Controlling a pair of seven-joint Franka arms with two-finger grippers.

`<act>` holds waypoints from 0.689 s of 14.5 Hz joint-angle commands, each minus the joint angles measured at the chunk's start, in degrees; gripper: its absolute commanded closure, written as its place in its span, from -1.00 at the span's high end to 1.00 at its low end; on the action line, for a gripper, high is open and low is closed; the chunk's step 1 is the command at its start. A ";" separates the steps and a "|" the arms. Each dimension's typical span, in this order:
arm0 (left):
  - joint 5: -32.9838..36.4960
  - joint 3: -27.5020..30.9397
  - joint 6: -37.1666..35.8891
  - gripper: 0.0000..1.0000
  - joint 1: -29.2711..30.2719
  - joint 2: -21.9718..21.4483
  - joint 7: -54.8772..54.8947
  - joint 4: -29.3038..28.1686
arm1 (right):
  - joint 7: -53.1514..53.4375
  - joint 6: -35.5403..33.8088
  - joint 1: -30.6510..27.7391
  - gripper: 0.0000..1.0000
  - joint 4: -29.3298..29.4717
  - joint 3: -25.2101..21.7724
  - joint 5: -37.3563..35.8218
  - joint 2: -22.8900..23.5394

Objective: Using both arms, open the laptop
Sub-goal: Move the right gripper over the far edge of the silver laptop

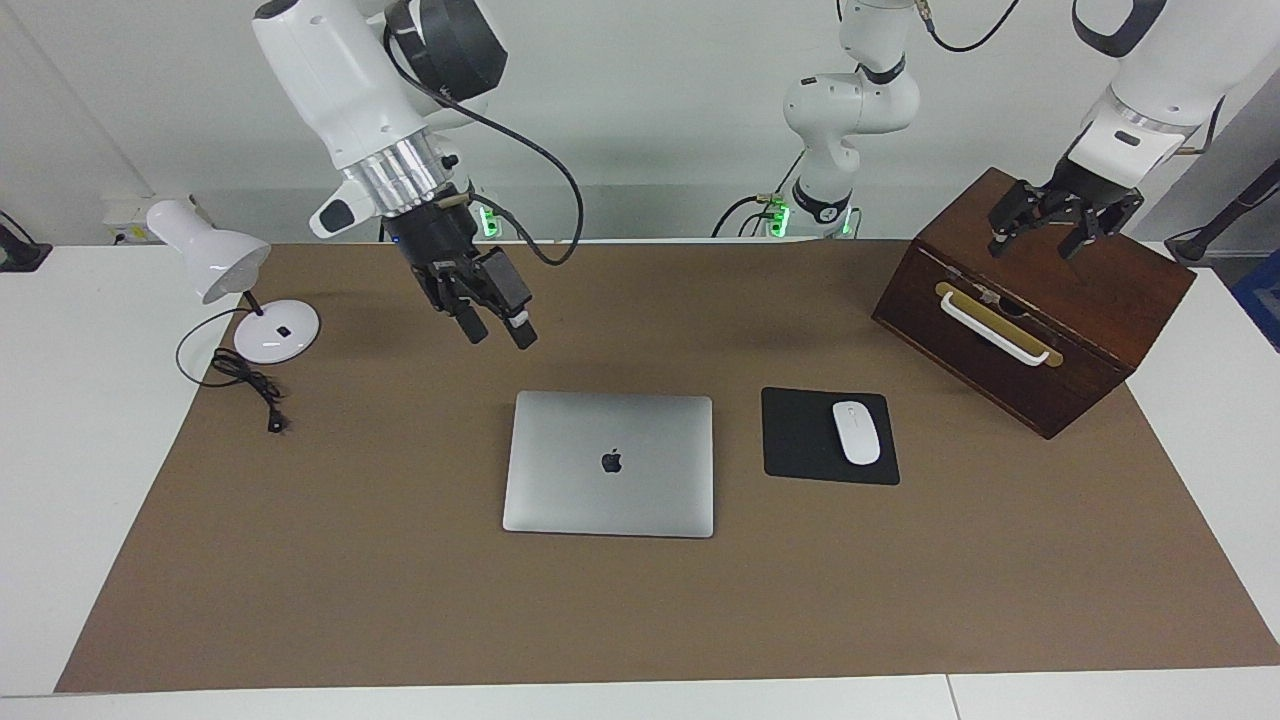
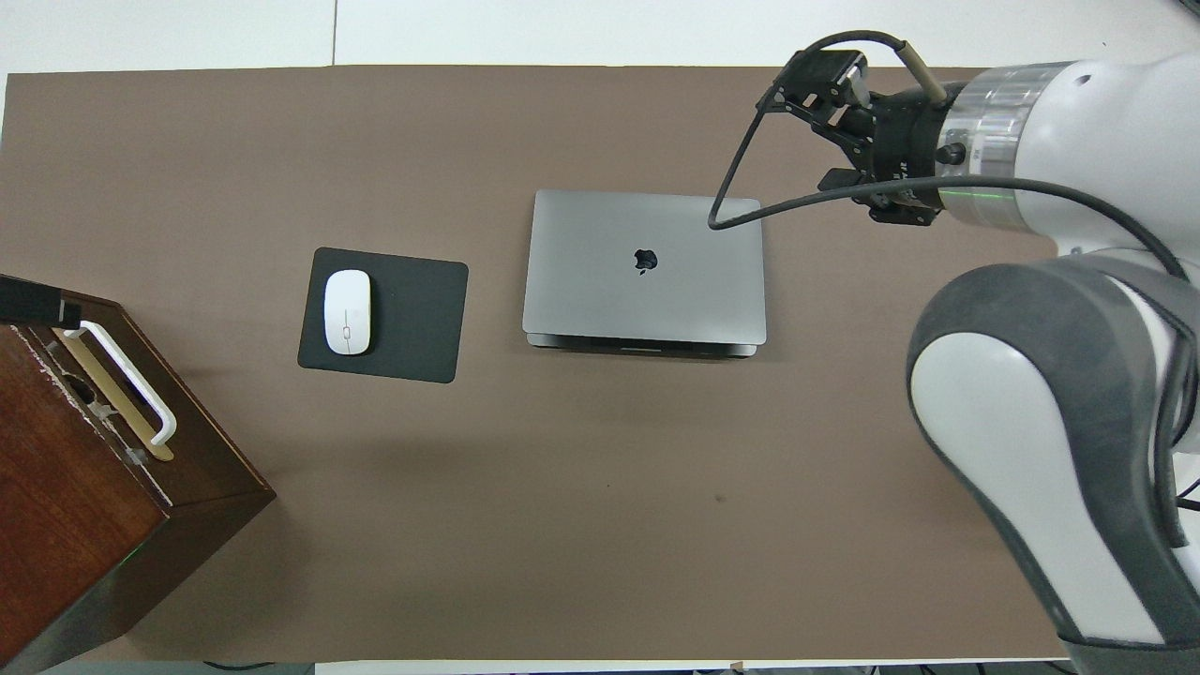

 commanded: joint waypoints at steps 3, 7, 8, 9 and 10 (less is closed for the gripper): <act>0.73 -0.75 2.63 -0.42 0.59 -0.62 -1.58 -0.75 | 0.87 10.80 2.30 1.00 -1.37 -0.31 7.56 3.15; 0.73 -0.76 2.71 -1.00 0.50 -1.06 -4.93 -1.28 | 0.69 23.10 5.63 1.00 -2.43 -0.31 9.92 8.06; 0.73 -0.84 3.15 -1.00 0.42 -1.06 -5.19 -1.37 | 0.60 26.52 7.30 1.00 -2.17 -0.31 10.89 9.82; 0.73 -0.84 2.98 -1.00 0.33 -0.88 -4.50 -0.94 | 0.78 29.17 8.53 1.00 -2.16 -0.39 10.90 11.23; 0.47 -0.84 3.06 -1.00 0.33 -0.97 -5.02 -0.93 | 0.95 31.37 9.15 1.00 -2.08 -0.31 10.99 12.29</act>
